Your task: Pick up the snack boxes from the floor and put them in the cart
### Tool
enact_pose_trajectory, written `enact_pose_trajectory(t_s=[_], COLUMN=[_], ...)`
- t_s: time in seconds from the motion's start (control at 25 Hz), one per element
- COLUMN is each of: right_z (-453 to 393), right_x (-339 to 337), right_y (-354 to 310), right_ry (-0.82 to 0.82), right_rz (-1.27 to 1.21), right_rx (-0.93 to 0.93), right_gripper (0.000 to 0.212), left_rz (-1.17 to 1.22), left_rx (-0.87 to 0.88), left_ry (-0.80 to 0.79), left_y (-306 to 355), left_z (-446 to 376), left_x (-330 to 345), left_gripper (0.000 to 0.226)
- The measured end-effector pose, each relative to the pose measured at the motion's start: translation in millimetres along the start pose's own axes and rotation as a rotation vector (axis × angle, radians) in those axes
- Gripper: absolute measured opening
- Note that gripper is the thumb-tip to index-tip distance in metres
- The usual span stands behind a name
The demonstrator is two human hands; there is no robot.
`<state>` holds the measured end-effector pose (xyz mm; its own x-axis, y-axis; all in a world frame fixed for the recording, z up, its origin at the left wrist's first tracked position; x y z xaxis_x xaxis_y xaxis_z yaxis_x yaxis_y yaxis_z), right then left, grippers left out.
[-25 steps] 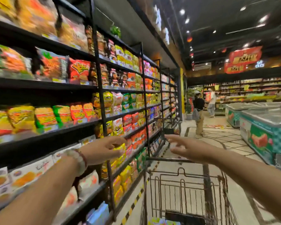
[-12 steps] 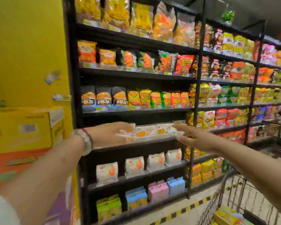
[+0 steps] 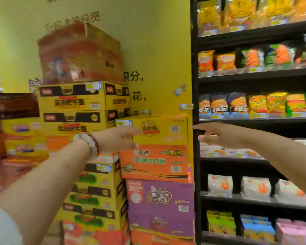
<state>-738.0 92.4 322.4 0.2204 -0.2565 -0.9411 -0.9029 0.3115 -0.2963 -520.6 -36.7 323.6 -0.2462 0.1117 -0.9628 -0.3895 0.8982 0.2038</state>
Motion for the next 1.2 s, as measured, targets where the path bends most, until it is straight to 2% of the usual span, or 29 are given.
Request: enact_pose_trajectory(t_s=[0.12,0.24,0.48,0.64,0.76,0.92,1.08,1.2], right_z=[-9,-10,-10,-6,0,-2,-24,-35], right_x=[45,87,148,188,219,265,305,327], right_y=[-87,-188,-378,-499,-577,-665,-752,-810], right_ry=[-0.058,-0.094,-0.153,-0.23,-0.292,-0.336,-0.375,-0.432], right_rz=[-0.018,0.018,0.0,-0.039,-0.045,-0.034,-0.038,-0.084], right_rx=[-0.089,-0.255,-0.525,-0.725,-0.892,-1.108,-1.258,-1.315], right_gripper=[0.056,0.054,0.051,0.053,0.052,0.054,0.054,0.054], left_rz=[-0.043,-0.083,-0.127,-0.077,-0.064,-0.138,-0.147,-0.181], left_rx=[-0.166,-0.3,-0.541,-0.698,-0.748,-0.843,-0.94,-0.998], left_ry=[0.016,0.05,0.116,0.222,0.29,0.27,0.213,0.301], left_y=[-61,-107,-179,-216,-246,-301,-364,-396], left_z=[92,183,347,444,497,541,571,589], left_x=[-26,-49,-89,-103,-108,-110,-124,-146], left_gripper=[0.046,0.05,0.053,0.05,0.044,0.05,0.048,0.05])
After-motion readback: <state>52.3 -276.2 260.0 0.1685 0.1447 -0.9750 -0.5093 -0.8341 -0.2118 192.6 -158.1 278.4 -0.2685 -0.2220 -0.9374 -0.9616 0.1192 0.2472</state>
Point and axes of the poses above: each hand's wrist, its own z-axis away from the middle knuckle, its own x-axis out of the palm, y = z × x, the point moved 9 cm from there along -z, towards the middle knuckle, and after that the axes turned 11 degrees about x, right-handed, at the moved point
